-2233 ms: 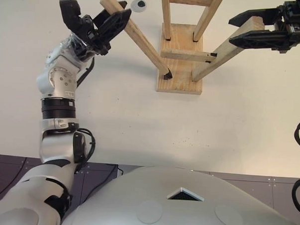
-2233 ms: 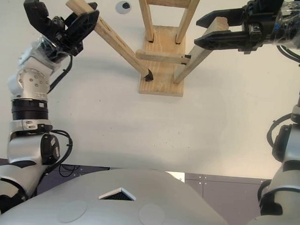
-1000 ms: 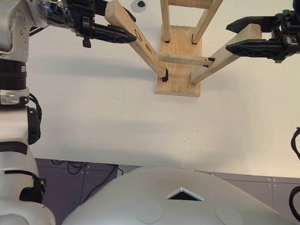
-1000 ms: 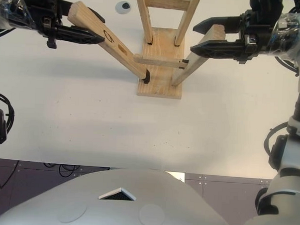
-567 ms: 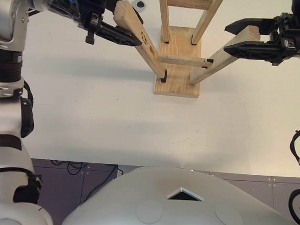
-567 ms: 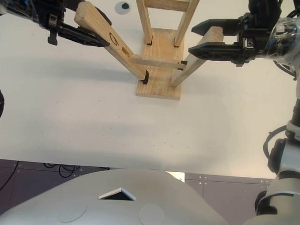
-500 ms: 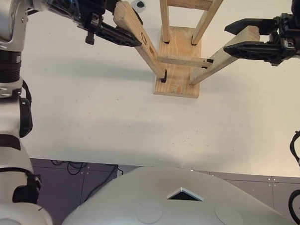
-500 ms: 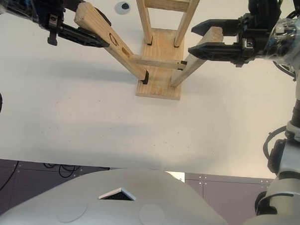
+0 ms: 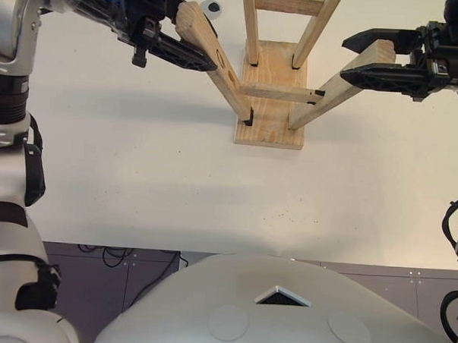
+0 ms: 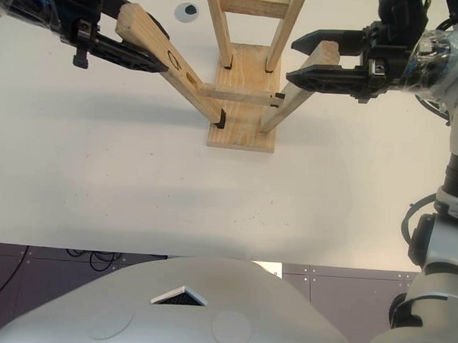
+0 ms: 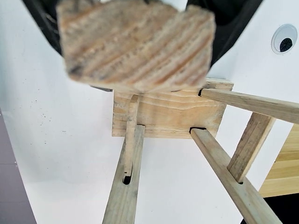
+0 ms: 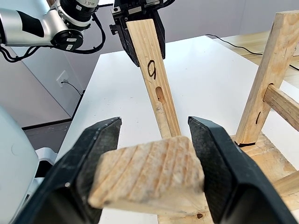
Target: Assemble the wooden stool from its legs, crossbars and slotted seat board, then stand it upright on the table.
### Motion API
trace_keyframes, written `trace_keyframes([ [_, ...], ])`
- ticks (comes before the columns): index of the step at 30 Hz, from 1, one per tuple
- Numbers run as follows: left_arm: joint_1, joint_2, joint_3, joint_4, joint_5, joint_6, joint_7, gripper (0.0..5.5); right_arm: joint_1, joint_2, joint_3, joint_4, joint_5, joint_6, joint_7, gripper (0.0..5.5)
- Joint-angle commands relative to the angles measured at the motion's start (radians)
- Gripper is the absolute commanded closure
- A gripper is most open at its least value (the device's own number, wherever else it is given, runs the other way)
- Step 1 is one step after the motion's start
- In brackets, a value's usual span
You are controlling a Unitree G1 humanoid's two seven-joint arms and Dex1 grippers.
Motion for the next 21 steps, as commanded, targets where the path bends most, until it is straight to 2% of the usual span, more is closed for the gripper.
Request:
trace_keyframes([
  [1,-0.008,0.029,-0.018,-0.007,0.024,-0.010,-0.013,3.49,0.045,0.031,0.049,-0.001,-0.006,0.032,0.013,3.09],
  [21,-0.010,-0.058,-0.071,-0.070,0.026,0.030,0.034,3.49,0.050,0.036,0.053,-0.016,0.008,0.042,0.012,3.09],
])
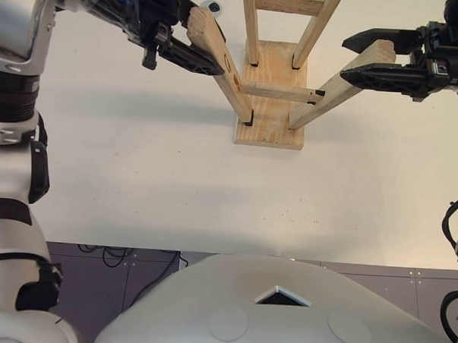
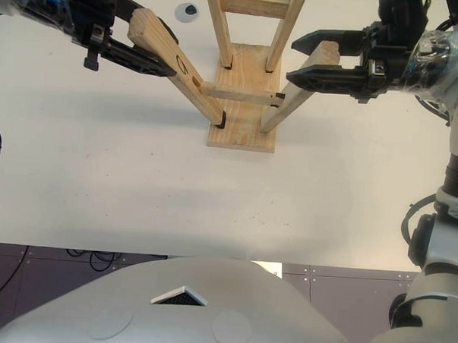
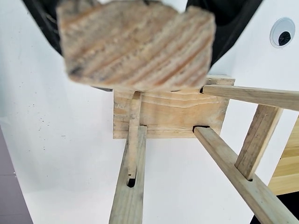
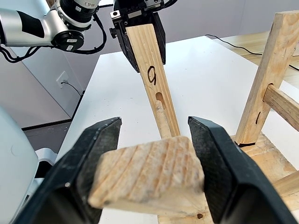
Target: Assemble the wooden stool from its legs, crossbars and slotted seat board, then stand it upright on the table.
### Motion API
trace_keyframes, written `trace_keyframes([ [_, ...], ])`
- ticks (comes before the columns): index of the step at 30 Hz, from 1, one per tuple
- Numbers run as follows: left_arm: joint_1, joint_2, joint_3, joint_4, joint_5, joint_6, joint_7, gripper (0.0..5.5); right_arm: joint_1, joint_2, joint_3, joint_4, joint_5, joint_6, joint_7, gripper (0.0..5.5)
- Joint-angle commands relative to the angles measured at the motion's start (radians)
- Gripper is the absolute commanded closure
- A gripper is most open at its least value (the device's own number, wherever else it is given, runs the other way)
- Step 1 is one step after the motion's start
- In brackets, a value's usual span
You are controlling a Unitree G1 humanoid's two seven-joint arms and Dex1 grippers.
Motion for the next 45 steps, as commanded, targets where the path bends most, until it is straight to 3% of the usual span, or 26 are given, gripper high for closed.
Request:
trace_keyframes([
  [1,0.015,-0.031,-0.031,-0.043,-0.002,0.023,0.020,3.49,0.047,0.036,0.054,-0.016,0.005,0.043,0.015,3.09],
  [11,0.010,-0.152,-0.096,-0.098,0.007,0.099,0.127,3.49,0.065,0.035,0.083,-0.057,0.002,0.040,0.025,3.09],
  [17,0.149,-0.156,-0.177,-0.134,0.042,0.084,0.166,3.49,0.137,0.037,0.137,-0.128,-0.018,0.031,0.032,3.10],
  [20,0.208,-0.162,-0.157,-0.110,0.054,0.033,0.194,3.49,0.148,0.041,0.143,-0.142,-0.029,0.021,0.028,3.10],
  [21,0.212,-0.173,-0.125,-0.097,0.040,0.023,0.203,3.49,0.138,0.045,0.135,-0.134,-0.023,0.028,0.022,3.10],
  [22,0.209,-0.186,-0.091,-0.081,0.023,0.017,0.209,3.49,0.123,0.052,0.124,-0.121,-0.016,0.038,0.011,2.74],
  [23,0.201,-0.200,-0.047,-0.063,0.002,0.015,0.219,3.12,0.101,0.061,0.110,-0.103,-0.003,0.053,0.002,2.65],
  [31,0.119,-0.180,0.145,0.025,-0.072,-0.030,0.232,2.08,-0.001,0.102,0.039,-0.017,0.058,0.119,-0.038,1.43],
  [37,0.166,-0.089,0.298,-0.004,-0.174,-0.048,0.179,2.08,-0.064,0.130,-0.111,0.036,0.229,0.248,-0.075,1.43],
  [42,0.241,-0.077,0.543,-0.030,-0.424,0.099,0.208,2.08,-0.207,0.160,-0.406,0.232,0.593,0.411,-0.222,1.43],
  [43,0.265,-0.076,0.591,-0.008,-0.444,0.128,0.251,2.03,-0.224,0.169,-0.441,0.277,0.572,0.376,-0.303,1.61],
  [45,0.350,-0.089,0.657,-0.006,-0.420,0.127,0.374,2.43,-0.162,0.183,-0.417,0.220,0.455,0.279,-0.397,1.98],
])
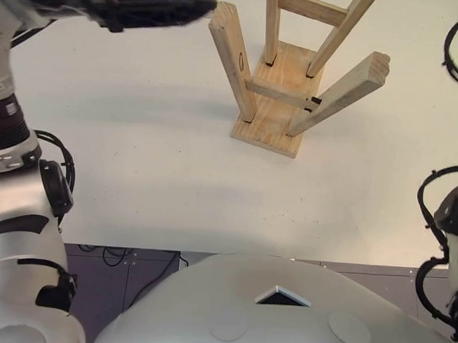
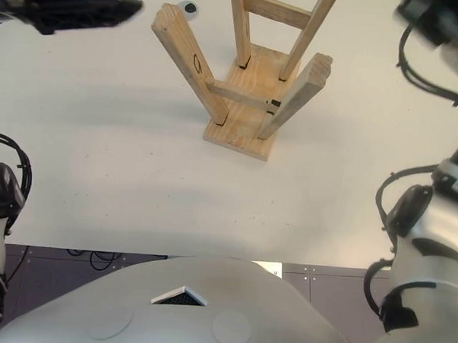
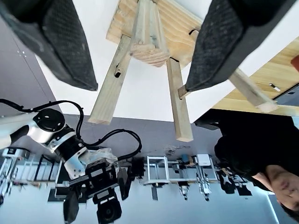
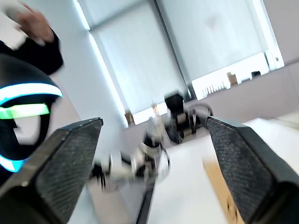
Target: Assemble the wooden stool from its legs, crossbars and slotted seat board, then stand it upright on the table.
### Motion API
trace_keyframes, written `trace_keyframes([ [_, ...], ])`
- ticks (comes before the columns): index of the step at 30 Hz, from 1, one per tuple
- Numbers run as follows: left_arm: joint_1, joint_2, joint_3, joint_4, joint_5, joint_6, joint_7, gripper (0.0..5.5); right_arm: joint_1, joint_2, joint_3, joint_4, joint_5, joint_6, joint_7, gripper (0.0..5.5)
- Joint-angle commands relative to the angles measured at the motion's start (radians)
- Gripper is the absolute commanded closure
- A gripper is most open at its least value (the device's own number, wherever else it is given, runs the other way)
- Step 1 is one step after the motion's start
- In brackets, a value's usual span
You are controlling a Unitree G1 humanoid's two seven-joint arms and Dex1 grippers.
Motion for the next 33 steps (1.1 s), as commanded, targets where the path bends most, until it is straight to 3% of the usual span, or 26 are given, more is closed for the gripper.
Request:
trace_keyframes([
  [1,0.180,-0.019,0.097,-0.021,0.064,-0.012,0.219,2.64,0.118,0.039,0.060,-0.123,-0.209,-0.163,-0.158,2.20],
  [3,0.308,-0.075,0.099,-0.094,0.125,-0.044,0.364,2.99,0.245,0.067,0.156,-0.269,-0.360,-0.269,-0.230,2.57],
  [7,0.475,-0.253,-0.067,-0.267,0.237,-0.043,0.638,3.65,0.414,0.174,0.348,-0.422,-0.681,-0.402,-0.524,3.32],
  [12,0.477,-0.469,-0.212,-0.230,0.321,-0.053,0.863,4.39,0.480,0.201,0.566,-0.479,-0.972,-0.378,-0.728,4.14],
  [16,0.406,-0.560,-0.203,-0.075,0.403,-0.148,0.998,4.79,0.497,0.251,0.703,-0.558,-1.035,-0.266,-0.770,4.92],
  [21,0.276,-0.550,-0.164,0.151,0.459,-0.282,1.013,4.79,0.355,0.301,0.881,-0.577,-1.068,-0.200,-0.685,5.46],
  [26,0.185,-0.530,-0.131,0.335,0.470,-0.404,0.971,4.79,0.271,0.386,0.911,-0.545,-1.085,-0.183,-0.666,5.46],
  [29,0.215,-0.484,-0.096,0.338,0.472,-0.472,0.933,4.79,0.303,0.356,0.879,-0.618,-1.089,-0.170,-0.660,5.46],
  [33,0.339,-0.369,-0.015,0.263,0.453,-0.434,0.889,4.79,0.366,0.218,0.842,-0.765,-1.101,-0.160,-0.608,5.46],
])
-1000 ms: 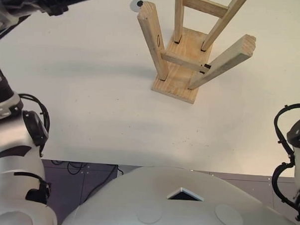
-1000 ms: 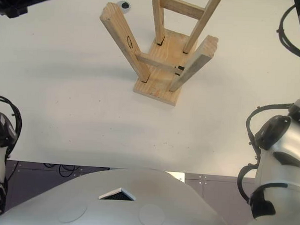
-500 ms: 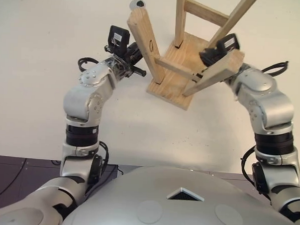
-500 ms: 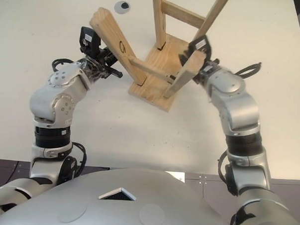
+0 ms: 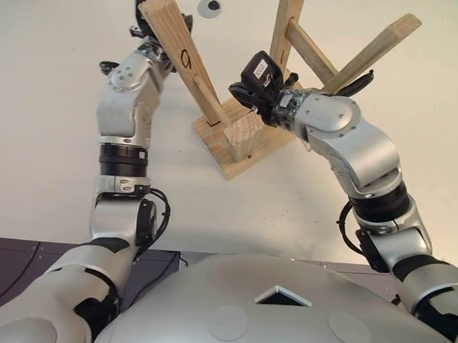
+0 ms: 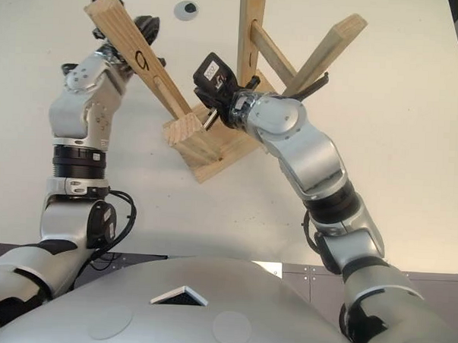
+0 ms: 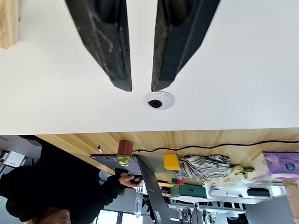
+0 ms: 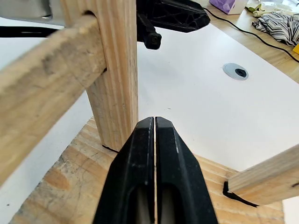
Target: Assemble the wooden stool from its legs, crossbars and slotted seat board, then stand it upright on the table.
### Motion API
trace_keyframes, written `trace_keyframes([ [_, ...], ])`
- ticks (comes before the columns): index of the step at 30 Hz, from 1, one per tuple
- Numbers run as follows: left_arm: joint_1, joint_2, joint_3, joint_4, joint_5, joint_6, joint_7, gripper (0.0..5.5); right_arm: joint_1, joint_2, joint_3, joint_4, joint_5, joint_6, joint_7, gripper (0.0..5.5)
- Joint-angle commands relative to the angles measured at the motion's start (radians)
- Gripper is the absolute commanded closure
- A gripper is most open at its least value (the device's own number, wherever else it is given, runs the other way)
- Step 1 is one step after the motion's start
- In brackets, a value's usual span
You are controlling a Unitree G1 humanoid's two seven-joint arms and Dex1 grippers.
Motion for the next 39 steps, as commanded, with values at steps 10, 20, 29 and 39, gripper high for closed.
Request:
trace_keyframes([
  [10,0.499,0.445,-0.010,-0.515,-0.158,0.447,-0.405,4.79,-0.201,-0.426,-0.625,-0.131,0.424,0.161,0.423,4.00],
  [20,0.521,0.404,-0.213,-0.634,-0.230,0.585,-0.443,4.79,-0.410,-0.434,-0.584,0.856,0.083,-0.511,0.425,3.29],
  [29,0.398,0.282,-0.241,-0.488,-0.232,0.586,-0.381,4.79,-0.238,-0.217,-0.378,1.182,-0.074,-0.914,0.571,4.82],
  [39,0.168,0.219,-0.235,-0.077,-0.113,0.349,-0.373,4.79,-0.010,-0.295,-0.302,0.858,-0.055,-0.761,0.855,5.48],
])
